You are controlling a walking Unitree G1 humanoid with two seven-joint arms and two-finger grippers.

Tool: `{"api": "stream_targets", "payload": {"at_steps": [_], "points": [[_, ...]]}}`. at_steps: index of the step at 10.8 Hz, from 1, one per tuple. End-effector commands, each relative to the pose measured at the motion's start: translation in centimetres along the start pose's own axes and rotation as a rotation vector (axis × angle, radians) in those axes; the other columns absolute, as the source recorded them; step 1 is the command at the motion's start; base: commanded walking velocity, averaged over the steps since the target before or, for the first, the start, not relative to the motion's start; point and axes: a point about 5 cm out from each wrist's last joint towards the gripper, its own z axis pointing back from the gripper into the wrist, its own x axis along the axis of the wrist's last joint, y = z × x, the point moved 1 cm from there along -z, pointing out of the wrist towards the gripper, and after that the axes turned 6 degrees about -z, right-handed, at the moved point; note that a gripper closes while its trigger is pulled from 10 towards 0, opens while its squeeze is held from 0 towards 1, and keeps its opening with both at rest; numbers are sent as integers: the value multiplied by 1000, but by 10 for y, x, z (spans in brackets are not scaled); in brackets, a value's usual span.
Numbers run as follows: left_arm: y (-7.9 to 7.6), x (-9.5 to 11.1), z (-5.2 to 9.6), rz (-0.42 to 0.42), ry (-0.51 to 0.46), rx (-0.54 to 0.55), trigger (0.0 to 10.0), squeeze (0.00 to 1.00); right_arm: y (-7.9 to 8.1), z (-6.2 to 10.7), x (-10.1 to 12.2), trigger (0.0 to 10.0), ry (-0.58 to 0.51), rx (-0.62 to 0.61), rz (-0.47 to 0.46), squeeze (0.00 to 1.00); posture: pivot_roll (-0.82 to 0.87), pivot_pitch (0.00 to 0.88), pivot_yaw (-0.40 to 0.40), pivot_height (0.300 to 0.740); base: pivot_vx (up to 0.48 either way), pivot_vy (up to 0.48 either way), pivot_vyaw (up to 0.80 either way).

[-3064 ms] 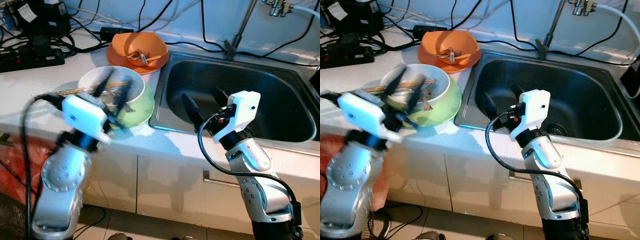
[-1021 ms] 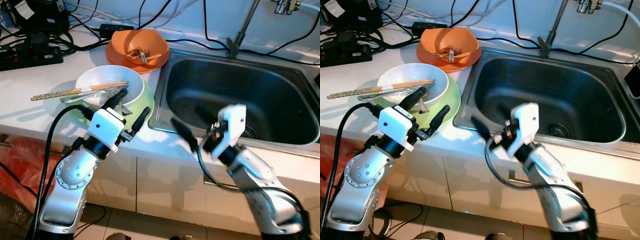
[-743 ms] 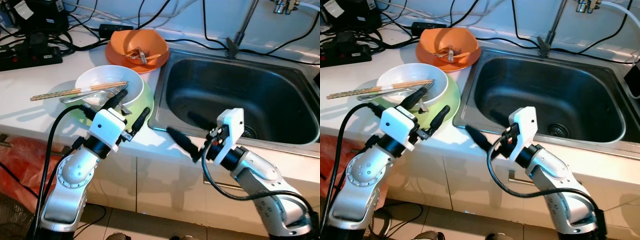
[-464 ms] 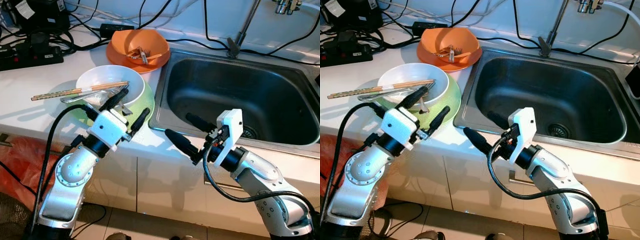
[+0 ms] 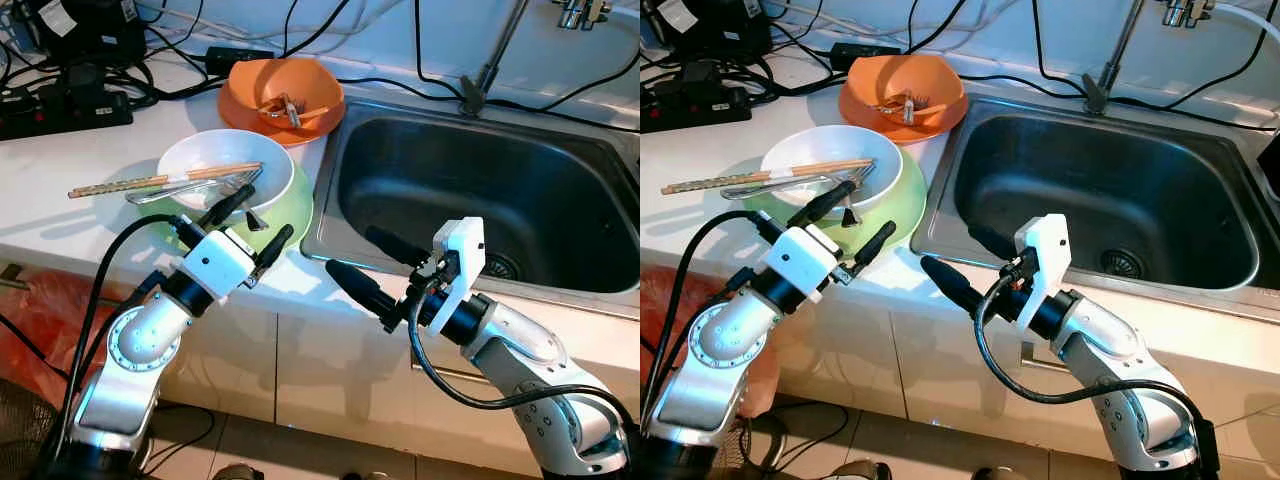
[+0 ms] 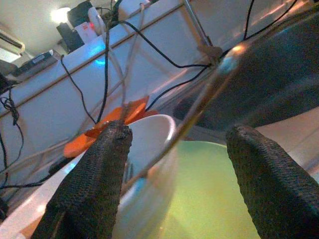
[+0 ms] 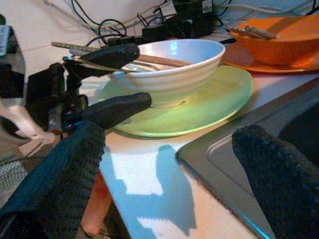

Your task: Kitchen organization

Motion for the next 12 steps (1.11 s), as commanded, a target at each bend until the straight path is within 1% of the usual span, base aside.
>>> {"api": "stream_targets", "payload": {"at_steps": [1,2,3,4,7,12], "points": [[2,-2,-1,-17,3,-4,10000,0,6,1,2,10000,2,29,10,0,73,110,-77,740,0,0,0],[6,-1,-4,-25,-7,4,10000,0,7,1,2,10000,4,32,12,0,72,111,-77,740,0,0,0],[8,1,-8,-23,-25,6,8941,0,8,1,2,10000,3,34,10,0,70,112,-77,740,0,0,0],[9,3,-11,-16,-44,8,0,0,9,1,2,10000,2,35,9,0,68,112,-76,740,0,0,0],[9,8,-15,7,-73,1,0,0,12,2,4,10000,-7,45,3,0,62,114,-73,740,0,0,0],[9,10,-15,34,-90,0,0,0,10,1,3,10000,-7,36,6,0,68,115,-73,740,0,0,0]]}}
